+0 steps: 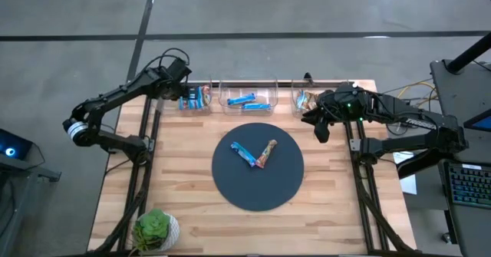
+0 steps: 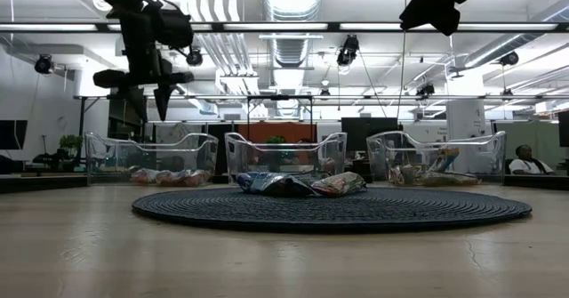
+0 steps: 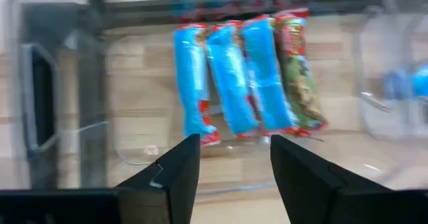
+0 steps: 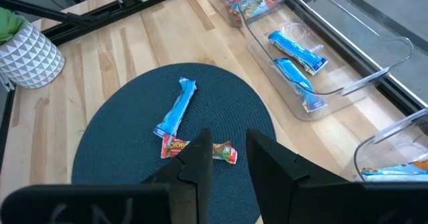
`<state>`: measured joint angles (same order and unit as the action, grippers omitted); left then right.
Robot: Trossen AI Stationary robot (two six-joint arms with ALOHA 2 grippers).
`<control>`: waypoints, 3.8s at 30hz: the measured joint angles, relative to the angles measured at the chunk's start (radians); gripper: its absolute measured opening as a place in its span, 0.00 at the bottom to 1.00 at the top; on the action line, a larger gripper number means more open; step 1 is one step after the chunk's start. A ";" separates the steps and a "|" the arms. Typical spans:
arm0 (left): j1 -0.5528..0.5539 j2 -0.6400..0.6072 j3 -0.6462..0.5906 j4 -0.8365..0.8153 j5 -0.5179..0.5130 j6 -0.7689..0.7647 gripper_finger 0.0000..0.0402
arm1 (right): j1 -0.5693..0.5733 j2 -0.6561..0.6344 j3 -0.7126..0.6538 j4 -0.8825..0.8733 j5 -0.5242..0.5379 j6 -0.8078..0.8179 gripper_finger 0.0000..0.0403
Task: Pick and place Granola Bars by type
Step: Put the red granola bar into the left transparent bin
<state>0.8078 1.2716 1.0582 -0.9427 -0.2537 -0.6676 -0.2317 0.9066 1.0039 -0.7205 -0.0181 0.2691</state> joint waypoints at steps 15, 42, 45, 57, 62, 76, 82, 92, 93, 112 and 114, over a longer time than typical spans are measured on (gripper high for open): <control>-0.098 0.000 0.035 0.060 0.179 0.033 0.41 | 0.000 0.000 0.000 0.019 0.004 0.009 0.21; -0.542 -0.079 0.035 0.322 0.162 0.277 0.00 | 0.000 0.000 -0.005 0.058 0.004 0.011 0.21; -0.609 -0.100 0.035 0.345 0.108 0.317 0.00 | 0.000 0.000 -0.008 0.069 0.003 0.011 0.21; -0.818 -0.206 0.034 0.353 -0.053 0.326 0.00 | 0.000 0.000 -0.036 0.178 -0.009 0.008 0.21; -0.822 -0.230 0.033 0.352 -0.056 0.325 0.00 | 0.000 0.000 -0.040 0.185 -0.010 0.011 0.21; -0.822 -0.261 0.033 0.350 -0.078 0.356 0.00 | 0.013 0.000 -0.040 0.238 -0.091 -0.011 0.02; -0.822 -0.280 0.033 0.349 -0.078 0.386 0.00 | 0.064 0.000 -0.040 0.354 -0.096 -0.019 0.02; -0.821 -0.293 0.033 0.342 -0.078 0.412 0.00 | 0.164 0.036 -0.040 0.432 -0.091 0.034 0.02; -0.821 -0.293 0.033 0.342 -0.077 0.412 0.00 | 0.175 0.047 -0.040 0.451 -0.096 0.037 0.02; -0.821 -0.296 0.032 0.329 -0.078 0.411 0.00 | 0.195 0.326 0.211 0.236 -0.122 -0.079 0.02; -0.822 -0.296 0.032 0.329 -0.078 0.411 0.00 | 0.195 0.356 0.267 0.152 -0.122 -0.117 0.02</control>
<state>-0.0143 0.9760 1.0901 -0.6136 -0.3313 -0.2562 -0.0372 1.2621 1.2704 -0.5686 -0.1402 0.1523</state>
